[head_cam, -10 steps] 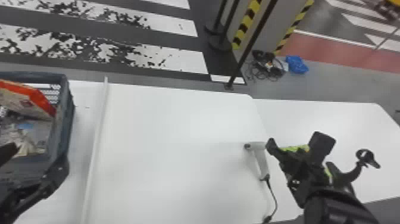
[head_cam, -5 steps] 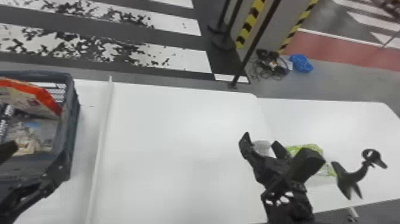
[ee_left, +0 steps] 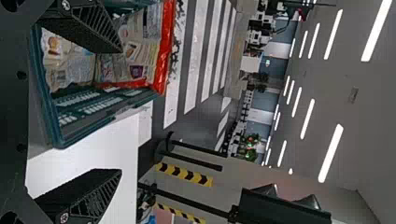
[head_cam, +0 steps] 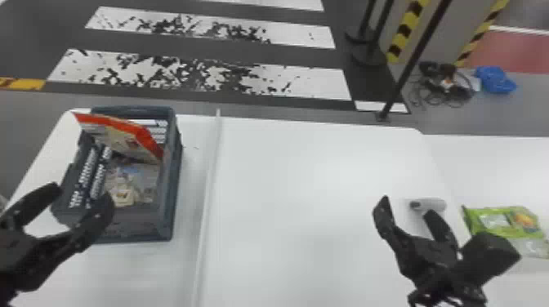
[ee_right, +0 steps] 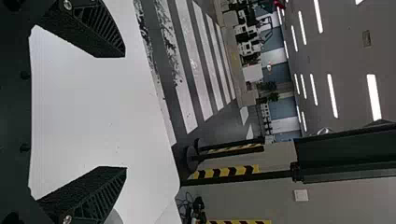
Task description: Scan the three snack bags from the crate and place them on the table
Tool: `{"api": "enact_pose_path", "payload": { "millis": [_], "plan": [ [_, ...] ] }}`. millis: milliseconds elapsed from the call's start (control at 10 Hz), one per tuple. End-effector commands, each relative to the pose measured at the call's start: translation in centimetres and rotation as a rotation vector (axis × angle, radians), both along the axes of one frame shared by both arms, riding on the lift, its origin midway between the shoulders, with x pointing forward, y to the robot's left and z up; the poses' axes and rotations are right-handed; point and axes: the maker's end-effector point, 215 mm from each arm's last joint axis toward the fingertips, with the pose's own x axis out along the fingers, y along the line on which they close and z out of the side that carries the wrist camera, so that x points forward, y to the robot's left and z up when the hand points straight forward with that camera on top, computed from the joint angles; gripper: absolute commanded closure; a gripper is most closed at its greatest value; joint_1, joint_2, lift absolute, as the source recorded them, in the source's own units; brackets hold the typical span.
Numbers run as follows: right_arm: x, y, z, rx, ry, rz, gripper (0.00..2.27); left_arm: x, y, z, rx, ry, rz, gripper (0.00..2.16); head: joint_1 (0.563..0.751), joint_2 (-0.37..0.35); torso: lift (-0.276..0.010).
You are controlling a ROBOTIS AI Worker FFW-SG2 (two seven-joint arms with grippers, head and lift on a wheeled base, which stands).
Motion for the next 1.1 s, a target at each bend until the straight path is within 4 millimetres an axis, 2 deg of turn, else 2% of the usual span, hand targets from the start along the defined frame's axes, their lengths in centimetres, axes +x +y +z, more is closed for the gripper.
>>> {"api": "enact_pose_path", "payload": {
  "millis": [0, 100, 200, 500, 600, 800, 1000],
  "plan": [
    [-0.3, 0.0, -0.1, -0.005, -0.002, 0.000, 0.07, 1.1, 5.5, 0.8, -0.024, 0.007, 0.060, 0.08, 0.695, -0.038, -0.036],
    [-0.3, 0.4, -0.1, -0.008, -0.002, 0.010, 0.07, 1.9, 7.7, 0.8, -0.022, 0.015, 0.079, 0.08, 0.695, 0.020, -0.036],
    [-0.6, 0.8, -0.4, -0.016, 0.008, 0.018, 0.07, 3.3, 9.0, 0.1, -0.015, 0.031, 0.074, 0.08, 0.695, 0.049, -0.036],
    [-1.6, 3.6, -1.4, -0.047, 0.035, 0.070, 0.07, 8.1, 12.1, -0.7, -0.049, 0.027, 0.011, 0.08, 0.695, 0.142, -0.036],
    [-1.7, 4.3, -1.5, -0.055, 0.037, 0.084, 0.07, 9.7, 12.3, -0.3, -0.056, 0.021, 0.001, 0.08, 0.695, 0.158, -0.036],
    [-2.0, 4.7, -2.0, -0.056, 0.048, 0.092, 0.08, 12.6, 10.8, 0.4, -0.070, 0.029, -0.028, 0.08, 0.695, 0.189, -0.036],
    [-1.9, 5.4, -2.8, -0.050, 0.061, 0.106, 0.08, 15.2, 10.5, 0.2, -0.059, 0.060, -0.038, 0.08, 0.695, 0.178, -0.036]
  ]
}}
